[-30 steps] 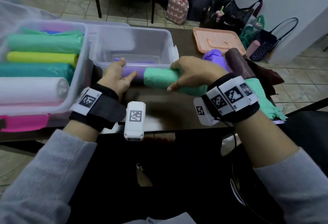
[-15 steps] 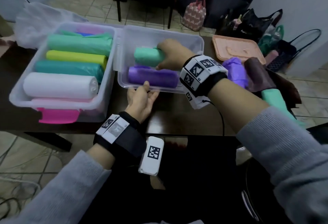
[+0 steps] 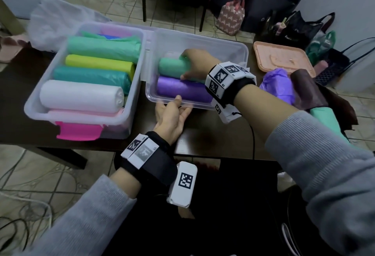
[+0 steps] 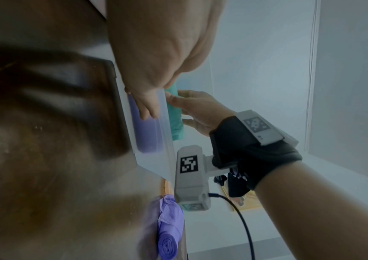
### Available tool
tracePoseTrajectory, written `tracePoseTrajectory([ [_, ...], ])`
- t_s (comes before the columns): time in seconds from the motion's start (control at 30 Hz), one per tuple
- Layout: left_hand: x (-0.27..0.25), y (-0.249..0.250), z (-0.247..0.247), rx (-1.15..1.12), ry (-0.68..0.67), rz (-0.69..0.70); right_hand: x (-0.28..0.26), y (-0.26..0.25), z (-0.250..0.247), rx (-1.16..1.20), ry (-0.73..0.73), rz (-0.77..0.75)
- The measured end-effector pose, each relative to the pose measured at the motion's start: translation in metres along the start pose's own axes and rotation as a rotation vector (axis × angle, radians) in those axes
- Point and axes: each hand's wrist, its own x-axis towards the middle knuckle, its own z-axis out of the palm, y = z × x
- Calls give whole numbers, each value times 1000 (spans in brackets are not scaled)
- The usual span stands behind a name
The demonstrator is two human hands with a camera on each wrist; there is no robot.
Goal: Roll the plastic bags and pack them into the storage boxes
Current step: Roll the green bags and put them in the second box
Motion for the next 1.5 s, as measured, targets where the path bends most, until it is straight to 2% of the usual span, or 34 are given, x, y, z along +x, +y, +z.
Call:
tracePoseTrajectory([
  [0.13,1,1,1,-5,9,-11,0,5,1,11,27,-7],
  [0.43,1,3,3,21,4,-9,3,9,-2,-14,-150,22],
  [0.5,0,4,6,33,14,-9,1,9,-3,-20,-150,36],
  [0.57,0,5,9,34,16,-3,-6,11,-7,80,-51,8],
  [0.67,3,7,15,31,9,16,-22,18,-9,308,339,-56],
  [0.73,8,9,19,35,18,24,-35,27,-6,283,605,38],
  [0.8,15,11,23,39,28,11,-46,39,2,231,729,216],
  [0.87,20,14,28,50,29,-24,-54,50,10,296,683,406],
  [0.93,27,18,32,76,35,-51,-56,61,14,501,533,521],
  [1.0,36,21,35,111,50,-69,-57,69,16,702,436,501],
  [1.1,47,24,37,155,84,-78,-59,77,16,789,431,477],
  [1.5,55,28,43,234,87,-123,-56,91,23,794,392,389],
])
